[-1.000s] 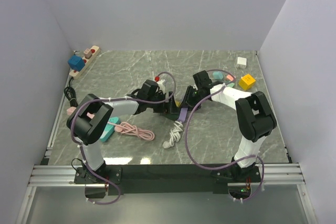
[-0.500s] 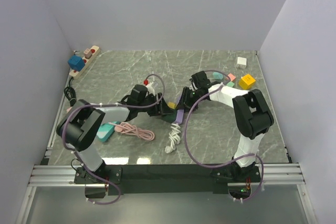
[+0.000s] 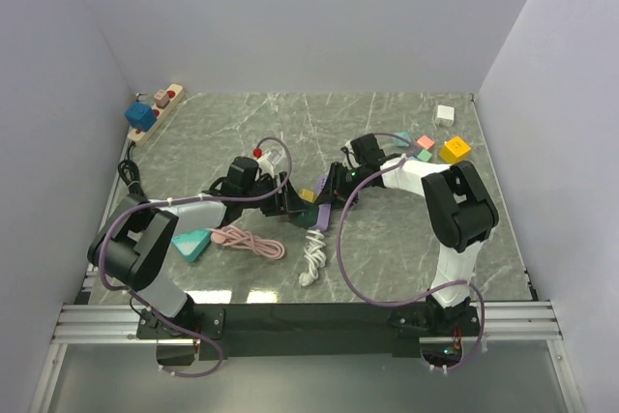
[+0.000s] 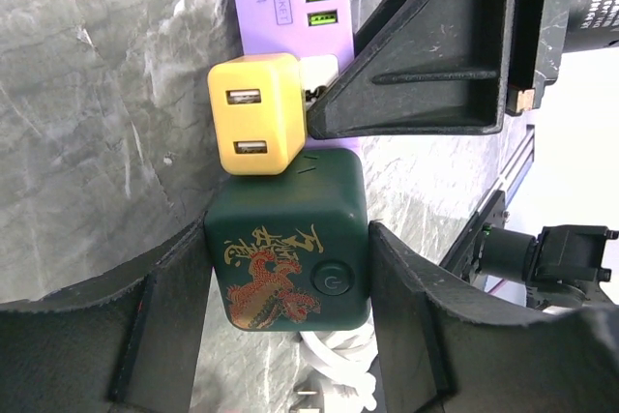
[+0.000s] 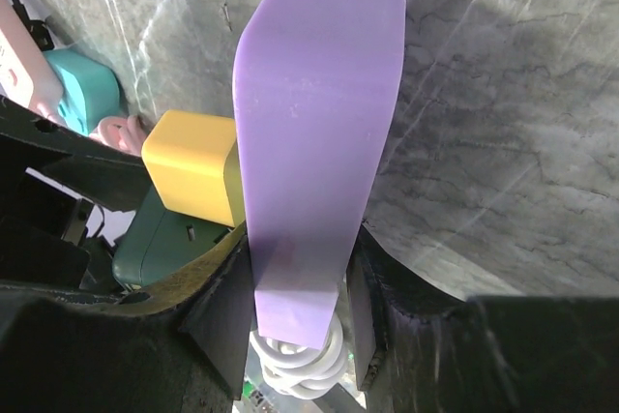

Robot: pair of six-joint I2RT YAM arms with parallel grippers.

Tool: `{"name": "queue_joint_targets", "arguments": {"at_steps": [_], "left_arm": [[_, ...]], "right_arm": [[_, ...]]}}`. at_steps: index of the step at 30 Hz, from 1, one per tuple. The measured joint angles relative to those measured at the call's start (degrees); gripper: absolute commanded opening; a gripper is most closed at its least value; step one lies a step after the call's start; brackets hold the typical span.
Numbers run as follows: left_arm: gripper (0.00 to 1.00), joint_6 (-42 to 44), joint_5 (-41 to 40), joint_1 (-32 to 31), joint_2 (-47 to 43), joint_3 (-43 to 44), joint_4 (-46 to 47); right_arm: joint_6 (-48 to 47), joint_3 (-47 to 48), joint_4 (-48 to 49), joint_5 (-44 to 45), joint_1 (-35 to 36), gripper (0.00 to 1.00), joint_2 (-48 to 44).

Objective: Pull the plug off the socket

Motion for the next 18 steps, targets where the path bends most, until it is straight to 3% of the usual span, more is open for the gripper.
{"name": "queue_joint_targets", "arguments": {"at_steps": [2, 3, 4, 7, 13, 18], "left_arm": [[0.08, 0.42, -0.48, -0.24, -0.02, 0.79, -1.49], [0.16, 0.83, -1.18, -0.81, -0.02, 1.81, -3.17], [0.30, 1.22, -1.88, -1.36, -0.02, 2.60, -4.35], [0.53, 1.81, -4.66, -3.34, -0.02, 4.66, -7.30], [0.69, 1.05, -7.02, -5.09, 0.72, 5.20, -6.32], [0.76, 0.24, -5.27, -5.68, 4.24, 5.14, -2.38]], "right_arm": [[-0.17, 0.46, -0.72, 0.04, 0.00, 0.00, 0.09], [-0.17, 0.55, -0.96, 0.11, 0.00, 0.00, 0.09], [-0.17, 0.59, -1.07, 0.15, -0.02, 0.00, 0.07], [-0.24, 0.94, -2.14, 0.59, -0.33, 0.00, -0.09], [-1.11, 1.57, -4.17, 0.94, -1.07, 0.00, -0.20], [-1.66, 1.64, -3.93, 1.07, -1.55, 0.00, -0.26]]}}
